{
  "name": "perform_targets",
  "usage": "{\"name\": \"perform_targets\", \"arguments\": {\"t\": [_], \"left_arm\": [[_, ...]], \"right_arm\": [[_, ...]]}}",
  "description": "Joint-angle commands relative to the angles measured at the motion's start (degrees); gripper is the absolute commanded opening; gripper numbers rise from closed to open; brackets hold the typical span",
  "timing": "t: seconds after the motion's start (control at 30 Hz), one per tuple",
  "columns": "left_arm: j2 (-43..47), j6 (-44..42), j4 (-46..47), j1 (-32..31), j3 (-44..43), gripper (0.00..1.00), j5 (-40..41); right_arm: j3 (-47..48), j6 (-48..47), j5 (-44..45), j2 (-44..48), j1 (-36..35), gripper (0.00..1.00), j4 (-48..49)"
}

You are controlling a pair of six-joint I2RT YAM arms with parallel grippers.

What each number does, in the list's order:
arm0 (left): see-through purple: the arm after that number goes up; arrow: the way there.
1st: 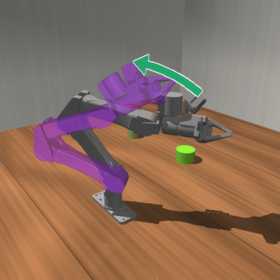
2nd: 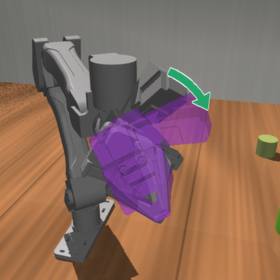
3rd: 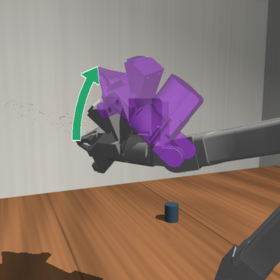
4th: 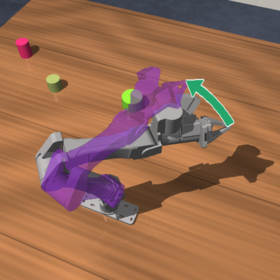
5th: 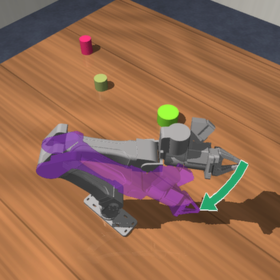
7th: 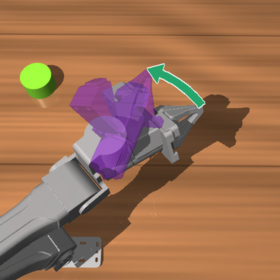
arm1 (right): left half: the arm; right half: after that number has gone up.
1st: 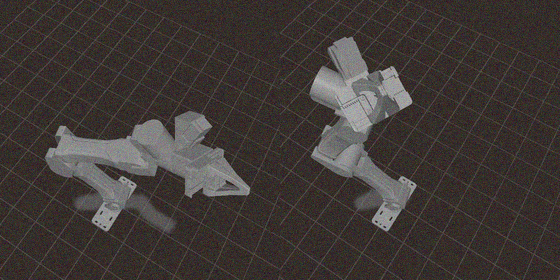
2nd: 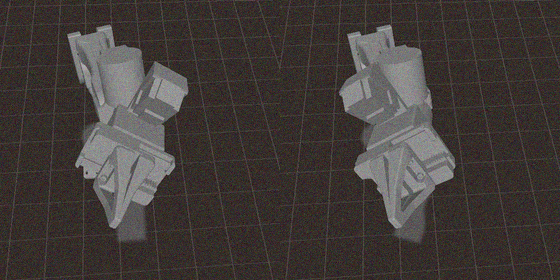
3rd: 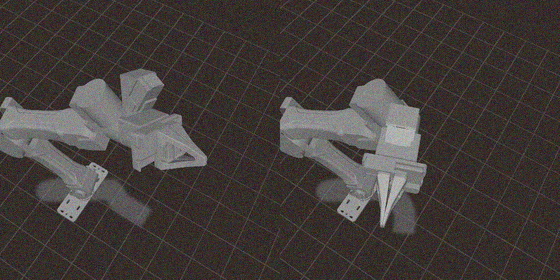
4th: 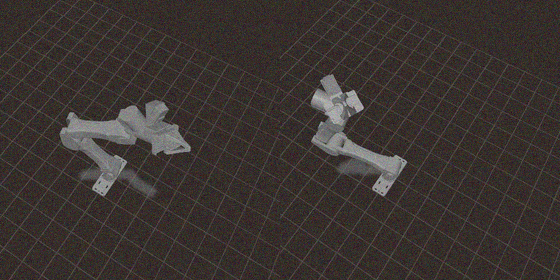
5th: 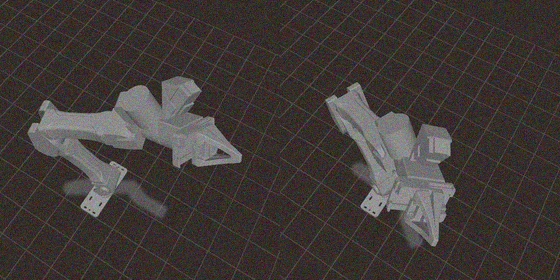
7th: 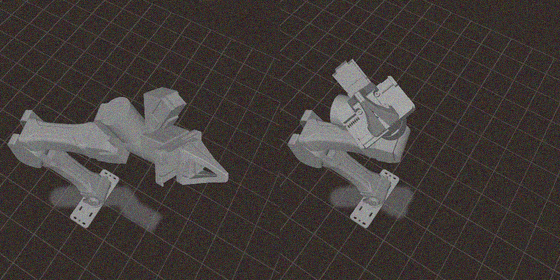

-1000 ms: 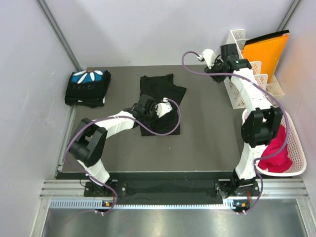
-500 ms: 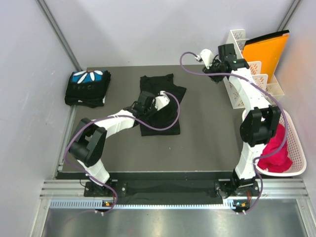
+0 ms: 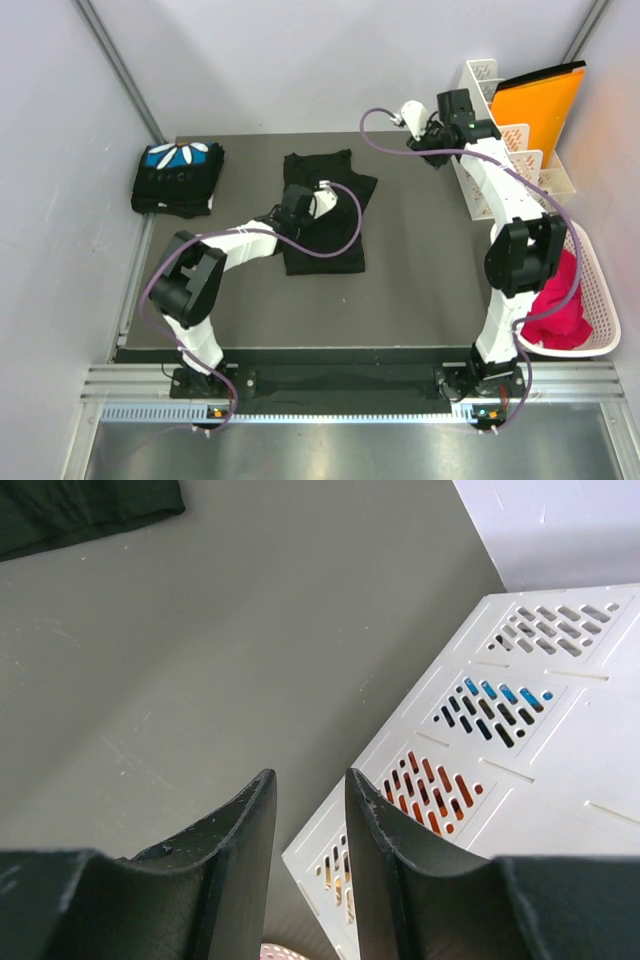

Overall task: Fold and stack the t-shirts
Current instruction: Fold the tshirt

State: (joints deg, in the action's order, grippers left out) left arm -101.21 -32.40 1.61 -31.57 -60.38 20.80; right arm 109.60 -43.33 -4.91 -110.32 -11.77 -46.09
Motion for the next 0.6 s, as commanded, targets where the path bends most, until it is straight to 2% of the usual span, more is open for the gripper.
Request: {"name": "perform_targets", "arguments": {"t": [0.0,0.03,0.1,0.13,0.23,0.43,0.57], "left_arm": [[-2.76,2.08,1.39,0.98,-3.69,0.01,5.04],[-3.11,2.95,1.12,1.33,-4.30,0.06,5.74],[-3.73,3.75,0.77,2.21,-4.66,0.23,6.27],[-3.91,4.62,0.51,2.56,-5.18,0.38,6.45],[-4.26,6.12,-0.46,3.88,-6.32,0.62,6.71],[-3.47,7.35,-1.08,5.82,-7.04,0.66,6.71],[0.56,6.74,-0.55,6.79,-5.81,0.65,0.75]], "right_arm": [[0.79,-0.79,0.95,0.28,-1.24,0.34,1.00],[0.70,-0.88,1.04,0.46,-1.32,0.34,0.91],[0.27,-0.88,1.13,0.72,-1.41,0.36,0.91],[0.09,-0.88,1.13,0.81,-1.50,0.36,0.91],[-0.44,-0.97,1.39,0.90,-1.59,0.39,0.91],[-1.23,-0.70,0.52,1.07,-2.29,0.41,0.39],[-2.55,-0.96,-5.45,1.07,-2.64,0.33,-3.39]]}}
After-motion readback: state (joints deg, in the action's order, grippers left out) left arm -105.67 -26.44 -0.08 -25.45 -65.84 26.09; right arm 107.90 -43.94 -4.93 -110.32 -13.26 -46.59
